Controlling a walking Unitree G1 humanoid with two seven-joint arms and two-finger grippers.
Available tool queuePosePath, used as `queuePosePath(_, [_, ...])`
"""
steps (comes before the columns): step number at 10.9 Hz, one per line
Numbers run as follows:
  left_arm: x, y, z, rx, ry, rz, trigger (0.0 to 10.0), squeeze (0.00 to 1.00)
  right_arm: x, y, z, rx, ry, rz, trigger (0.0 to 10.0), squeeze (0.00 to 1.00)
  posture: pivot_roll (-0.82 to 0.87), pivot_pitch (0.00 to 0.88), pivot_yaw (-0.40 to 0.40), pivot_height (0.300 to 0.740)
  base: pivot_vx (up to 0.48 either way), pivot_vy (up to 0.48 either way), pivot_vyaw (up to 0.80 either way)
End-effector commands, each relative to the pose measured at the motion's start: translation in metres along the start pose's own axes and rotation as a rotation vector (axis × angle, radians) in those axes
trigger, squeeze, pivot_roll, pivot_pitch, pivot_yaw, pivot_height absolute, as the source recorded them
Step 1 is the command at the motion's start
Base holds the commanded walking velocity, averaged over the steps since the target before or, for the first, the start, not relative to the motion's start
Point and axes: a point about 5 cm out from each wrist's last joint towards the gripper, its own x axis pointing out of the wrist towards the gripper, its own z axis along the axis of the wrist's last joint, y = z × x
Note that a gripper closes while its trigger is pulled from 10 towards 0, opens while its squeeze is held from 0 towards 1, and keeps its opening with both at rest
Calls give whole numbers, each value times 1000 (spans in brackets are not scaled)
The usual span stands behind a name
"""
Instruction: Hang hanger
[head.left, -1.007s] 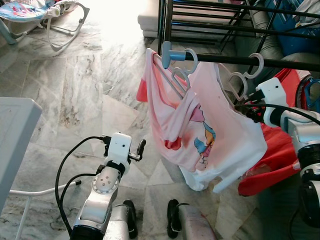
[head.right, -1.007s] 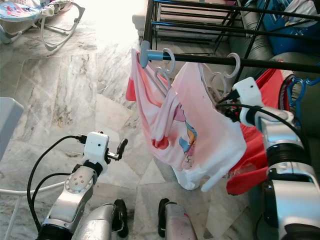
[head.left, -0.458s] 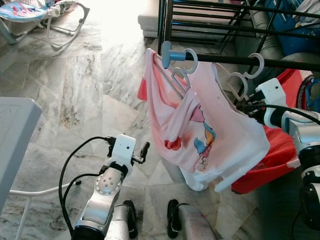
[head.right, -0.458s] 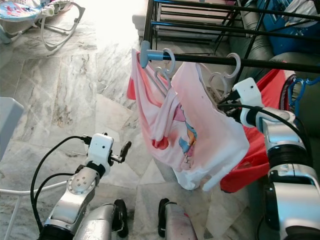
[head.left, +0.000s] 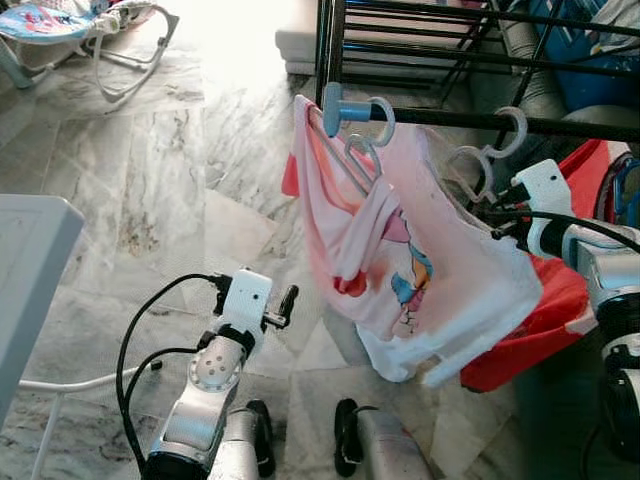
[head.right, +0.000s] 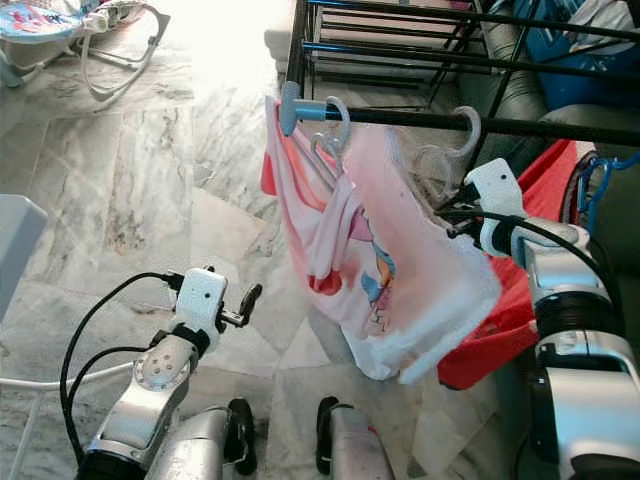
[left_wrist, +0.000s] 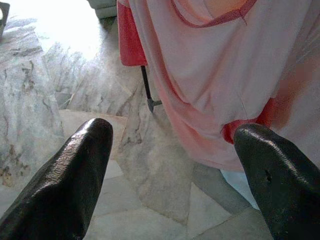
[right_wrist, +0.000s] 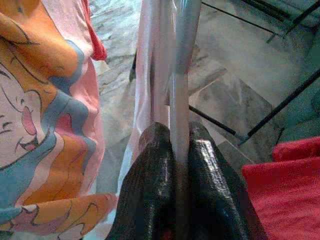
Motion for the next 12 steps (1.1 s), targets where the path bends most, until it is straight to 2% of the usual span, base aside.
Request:
queuePosePath(1, [-2, -2, -6, 6, 22, -17, 10000, 0, 0, 1, -1, 6, -17, 3, 0, 0, -33, 223, -54, 740, 0, 0, 0])
queuePosePath(2, [-1, -1, -5, 7, 20, -14, 10000, 0, 1, 3, 0, 8, -22, -1, 0, 0, -30, 225, -54, 740, 0, 0, 0])
queuePosePath(4, [0, 7, 2, 10, -7, 24, 10000, 0, 7, 10, 11, 13, -97, -24, 0, 0, -27, 236, -60, 740, 0, 0, 0])
queuePosePath(6, [-4, 11, -3, 1, 7, 63, 10000, 0, 10, 24, 7, 65, -177, -107, 0, 0, -26, 233, -67, 740, 0, 0, 0])
queuePosePath(7, [-5, 6, 4, -11, -35, 44, 10000, 0, -1, 33, 9, 143, -343, -212, 0, 0, -33, 236, -64, 740, 0, 0, 0])
queuePosePath(8, [-5, 3, 6, -27, -45, 33, 10000, 0, -14, 39, 4, 181, -432, -325, 0, 0, -42, 239, -56, 740, 0, 0, 0])
queuePosePath(10, [-4, 0, 2, -15, -32, 14, 10000, 0, -39, 57, -17, 195, -506, -499, 0, 0, -60, 239, -50, 740, 0, 0, 0])
queuePosePath(12, [-3, 0, 3, -13, -32, 13, 10000, 0, -48, 66, -27, 168, -482, -573, 0, 0, -60, 238, -51, 740, 0, 0, 0])
